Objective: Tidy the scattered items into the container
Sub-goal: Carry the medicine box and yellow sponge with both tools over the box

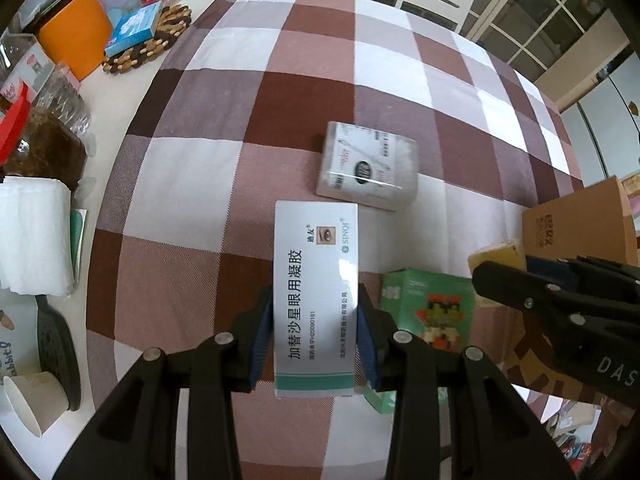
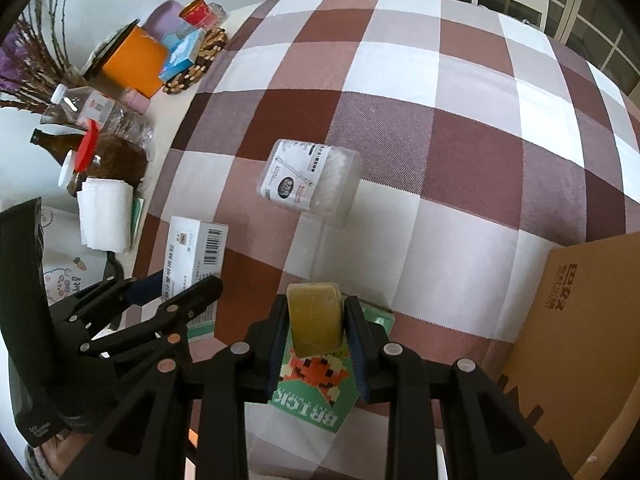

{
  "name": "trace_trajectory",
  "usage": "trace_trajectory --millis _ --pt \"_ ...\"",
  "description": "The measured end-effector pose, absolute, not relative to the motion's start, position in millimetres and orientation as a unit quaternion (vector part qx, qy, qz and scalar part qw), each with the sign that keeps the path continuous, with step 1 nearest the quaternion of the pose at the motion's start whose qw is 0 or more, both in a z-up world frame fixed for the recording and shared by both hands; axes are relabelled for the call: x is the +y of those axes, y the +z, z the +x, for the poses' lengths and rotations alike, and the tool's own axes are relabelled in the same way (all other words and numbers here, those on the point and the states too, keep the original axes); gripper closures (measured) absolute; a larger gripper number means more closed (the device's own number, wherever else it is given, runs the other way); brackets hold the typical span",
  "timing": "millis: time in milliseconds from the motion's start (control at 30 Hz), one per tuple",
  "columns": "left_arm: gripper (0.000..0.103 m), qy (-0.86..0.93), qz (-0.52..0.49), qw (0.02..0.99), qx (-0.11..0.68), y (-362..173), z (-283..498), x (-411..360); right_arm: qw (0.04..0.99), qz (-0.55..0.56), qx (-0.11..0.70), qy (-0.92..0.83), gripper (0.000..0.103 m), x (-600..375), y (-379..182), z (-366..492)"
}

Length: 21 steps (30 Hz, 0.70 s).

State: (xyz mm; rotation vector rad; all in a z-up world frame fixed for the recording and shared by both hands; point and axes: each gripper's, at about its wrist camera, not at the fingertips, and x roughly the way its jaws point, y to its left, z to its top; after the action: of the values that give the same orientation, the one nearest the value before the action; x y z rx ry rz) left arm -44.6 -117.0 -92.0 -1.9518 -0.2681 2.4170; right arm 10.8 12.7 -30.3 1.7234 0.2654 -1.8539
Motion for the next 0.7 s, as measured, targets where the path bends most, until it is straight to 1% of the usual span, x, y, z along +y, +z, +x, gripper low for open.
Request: trace_trajectory --millis 300,700 --pt "0.065 0.783 -0.617 0.029 -0.074 -62.6 -32.0 -91.5 0.304 0.637 0.097 -0.702 0.075 27.3 -8.6 22.2" --pt "0.065 0.799 -0.598 0.053 -0.049 -12.2 -27.1 -52.8 0.313 0.618 0.083 -0.716 0.075 64.4 35.8 27.8"
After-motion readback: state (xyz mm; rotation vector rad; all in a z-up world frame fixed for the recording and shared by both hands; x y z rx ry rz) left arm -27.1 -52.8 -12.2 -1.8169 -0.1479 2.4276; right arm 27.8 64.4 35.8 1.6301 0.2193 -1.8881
